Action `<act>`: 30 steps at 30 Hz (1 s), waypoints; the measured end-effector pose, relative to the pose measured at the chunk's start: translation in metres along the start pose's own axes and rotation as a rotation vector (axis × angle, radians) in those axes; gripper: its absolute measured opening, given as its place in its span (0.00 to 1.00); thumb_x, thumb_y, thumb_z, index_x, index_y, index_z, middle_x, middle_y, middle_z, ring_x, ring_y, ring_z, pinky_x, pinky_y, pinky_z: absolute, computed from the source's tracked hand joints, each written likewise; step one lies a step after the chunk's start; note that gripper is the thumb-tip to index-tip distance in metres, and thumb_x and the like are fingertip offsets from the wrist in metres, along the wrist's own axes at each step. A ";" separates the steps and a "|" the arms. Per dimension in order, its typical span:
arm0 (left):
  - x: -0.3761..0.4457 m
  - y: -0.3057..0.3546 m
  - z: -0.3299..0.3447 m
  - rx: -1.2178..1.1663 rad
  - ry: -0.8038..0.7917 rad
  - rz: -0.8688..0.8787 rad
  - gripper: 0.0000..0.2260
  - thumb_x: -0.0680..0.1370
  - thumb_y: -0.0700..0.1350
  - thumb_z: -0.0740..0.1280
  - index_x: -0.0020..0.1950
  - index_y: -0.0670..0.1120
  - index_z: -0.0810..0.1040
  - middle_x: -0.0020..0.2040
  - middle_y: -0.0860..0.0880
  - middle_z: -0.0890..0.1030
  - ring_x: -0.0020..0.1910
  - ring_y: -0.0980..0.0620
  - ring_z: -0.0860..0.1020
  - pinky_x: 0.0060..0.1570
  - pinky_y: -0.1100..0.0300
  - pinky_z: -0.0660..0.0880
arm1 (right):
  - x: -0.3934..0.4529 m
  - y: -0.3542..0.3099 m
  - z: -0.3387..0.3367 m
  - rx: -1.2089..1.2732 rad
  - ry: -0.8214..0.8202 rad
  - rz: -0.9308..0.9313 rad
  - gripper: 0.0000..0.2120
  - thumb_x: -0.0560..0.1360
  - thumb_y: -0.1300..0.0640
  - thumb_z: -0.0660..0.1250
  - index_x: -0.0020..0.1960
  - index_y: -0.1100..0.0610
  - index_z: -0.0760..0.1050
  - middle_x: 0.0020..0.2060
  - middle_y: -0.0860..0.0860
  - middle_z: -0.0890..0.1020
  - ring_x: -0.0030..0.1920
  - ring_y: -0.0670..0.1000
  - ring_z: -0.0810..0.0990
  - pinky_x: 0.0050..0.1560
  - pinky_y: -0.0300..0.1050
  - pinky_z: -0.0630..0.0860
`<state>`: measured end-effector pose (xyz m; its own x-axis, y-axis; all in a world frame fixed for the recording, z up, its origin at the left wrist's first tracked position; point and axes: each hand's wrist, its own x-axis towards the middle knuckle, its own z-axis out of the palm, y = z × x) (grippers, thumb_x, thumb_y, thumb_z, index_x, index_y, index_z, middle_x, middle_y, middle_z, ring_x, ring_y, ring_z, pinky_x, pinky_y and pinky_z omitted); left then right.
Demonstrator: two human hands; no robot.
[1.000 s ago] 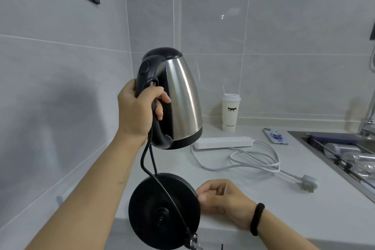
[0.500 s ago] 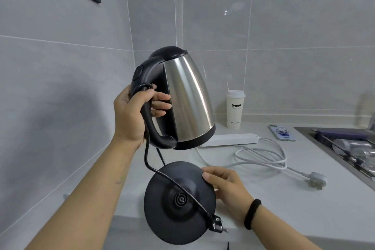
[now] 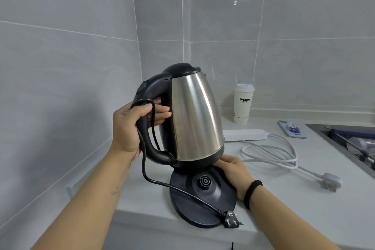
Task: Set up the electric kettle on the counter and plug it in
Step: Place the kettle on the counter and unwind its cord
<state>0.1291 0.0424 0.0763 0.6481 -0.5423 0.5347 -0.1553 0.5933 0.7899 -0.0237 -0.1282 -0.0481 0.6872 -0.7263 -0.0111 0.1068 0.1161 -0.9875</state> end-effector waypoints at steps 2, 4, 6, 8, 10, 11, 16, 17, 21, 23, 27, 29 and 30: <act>0.000 -0.004 -0.004 -0.003 -0.002 -0.017 0.14 0.71 0.42 0.61 0.49 0.34 0.79 0.39 0.39 0.85 0.42 0.39 0.84 0.41 0.56 0.80 | 0.004 -0.001 -0.001 -0.033 0.015 0.001 0.06 0.70 0.64 0.72 0.45 0.67 0.82 0.42 0.66 0.84 0.42 0.61 0.83 0.47 0.52 0.81; -0.001 -0.007 -0.007 -0.009 -0.012 -0.029 0.14 0.70 0.41 0.60 0.49 0.34 0.79 0.38 0.40 0.85 0.41 0.40 0.84 0.41 0.56 0.80 | 0.008 -0.003 -0.002 -0.113 0.051 0.013 0.02 0.70 0.66 0.72 0.41 0.65 0.82 0.39 0.64 0.85 0.40 0.59 0.84 0.43 0.50 0.81; -0.004 -0.010 -0.010 -0.005 -0.026 -0.041 0.14 0.70 0.41 0.60 0.47 0.33 0.79 0.37 0.39 0.85 0.39 0.40 0.84 0.39 0.57 0.80 | 0.013 -0.005 -0.003 -0.195 0.085 0.039 0.05 0.70 0.68 0.70 0.36 0.63 0.82 0.37 0.62 0.85 0.37 0.56 0.83 0.39 0.47 0.81; -0.007 -0.012 -0.011 0.004 -0.041 -0.045 0.14 0.69 0.41 0.60 0.43 0.35 0.82 0.36 0.39 0.84 0.37 0.40 0.84 0.37 0.58 0.80 | 0.016 -0.010 -0.003 -0.245 0.090 0.075 0.05 0.71 0.69 0.68 0.37 0.64 0.80 0.36 0.61 0.84 0.35 0.55 0.81 0.35 0.44 0.80; -0.009 -0.014 -0.013 0.008 -0.048 -0.044 0.14 0.69 0.41 0.59 0.37 0.39 0.85 0.36 0.40 0.84 0.36 0.41 0.84 0.37 0.58 0.79 | 0.020 -0.016 -0.005 -0.269 0.073 0.112 0.04 0.72 0.69 0.66 0.41 0.67 0.79 0.35 0.60 0.82 0.34 0.54 0.79 0.32 0.41 0.77; -0.010 -0.015 -0.014 0.009 -0.048 -0.044 0.14 0.69 0.41 0.59 0.35 0.41 0.85 0.36 0.41 0.84 0.35 0.41 0.84 0.37 0.58 0.79 | 0.024 -0.018 -0.007 -0.285 0.066 0.127 0.05 0.73 0.69 0.64 0.44 0.69 0.79 0.35 0.60 0.82 0.34 0.54 0.78 0.30 0.40 0.76; -0.012 -0.020 -0.013 0.010 -0.048 -0.032 0.15 0.69 0.40 0.58 0.33 0.41 0.85 0.36 0.42 0.85 0.34 0.43 0.83 0.37 0.58 0.80 | 0.039 -0.022 -0.011 -0.326 0.004 0.153 0.09 0.76 0.70 0.61 0.52 0.72 0.77 0.36 0.56 0.81 0.34 0.51 0.77 0.29 0.37 0.76; -0.012 -0.021 -0.012 0.012 -0.047 -0.028 0.15 0.69 0.40 0.58 0.33 0.41 0.85 0.36 0.42 0.85 0.34 0.43 0.83 0.37 0.58 0.80 | 0.041 -0.024 -0.012 -0.288 -0.014 0.156 0.09 0.76 0.70 0.60 0.51 0.71 0.77 0.36 0.57 0.81 0.34 0.52 0.78 0.29 0.37 0.77; -0.013 -0.026 -0.009 0.013 -0.040 -0.023 0.15 0.68 0.40 0.58 0.33 0.41 0.85 0.36 0.42 0.85 0.33 0.43 0.83 0.36 0.59 0.79 | 0.048 -0.026 -0.016 -0.063 -0.119 0.187 0.12 0.77 0.71 0.59 0.41 0.63 0.79 0.33 0.56 0.83 0.30 0.51 0.82 0.31 0.41 0.80; -0.013 -0.028 -0.008 0.019 -0.045 -0.020 0.15 0.68 0.40 0.58 0.33 0.40 0.85 0.36 0.42 0.84 0.33 0.43 0.83 0.36 0.59 0.79 | 0.052 -0.025 -0.018 0.028 -0.161 0.205 0.12 0.78 0.71 0.58 0.42 0.64 0.78 0.31 0.56 0.83 0.30 0.52 0.82 0.32 0.42 0.81; -0.014 -0.031 -0.004 0.059 -0.063 -0.011 0.14 0.68 0.39 0.59 0.34 0.38 0.84 0.36 0.39 0.84 0.32 0.40 0.83 0.35 0.58 0.80 | 0.057 -0.025 -0.020 0.091 -0.143 0.254 0.12 0.79 0.67 0.56 0.42 0.65 0.77 0.31 0.57 0.82 0.29 0.52 0.81 0.31 0.40 0.80; -0.015 -0.031 -0.002 0.074 -0.072 -0.001 0.12 0.67 0.39 0.61 0.35 0.39 0.84 0.36 0.39 0.84 0.32 0.39 0.83 0.36 0.57 0.80 | 0.058 -0.023 -0.020 0.063 -0.097 0.238 0.11 0.79 0.66 0.57 0.43 0.64 0.76 0.32 0.56 0.81 0.30 0.52 0.80 0.33 0.41 0.79; -0.016 -0.030 -0.001 0.083 -0.080 0.005 0.11 0.66 0.41 0.63 0.35 0.39 0.84 0.36 0.39 0.84 0.32 0.39 0.83 0.36 0.57 0.80 | 0.059 -0.022 -0.021 0.051 -0.071 0.228 0.10 0.78 0.65 0.58 0.42 0.63 0.77 0.32 0.56 0.81 0.32 0.52 0.80 0.35 0.42 0.79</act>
<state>0.1241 0.0337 0.0435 0.5857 -0.5872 0.5587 -0.2220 0.5467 0.8073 -0.0005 -0.1876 -0.0304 0.7464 -0.6283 -0.2195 -0.0219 0.3065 -0.9516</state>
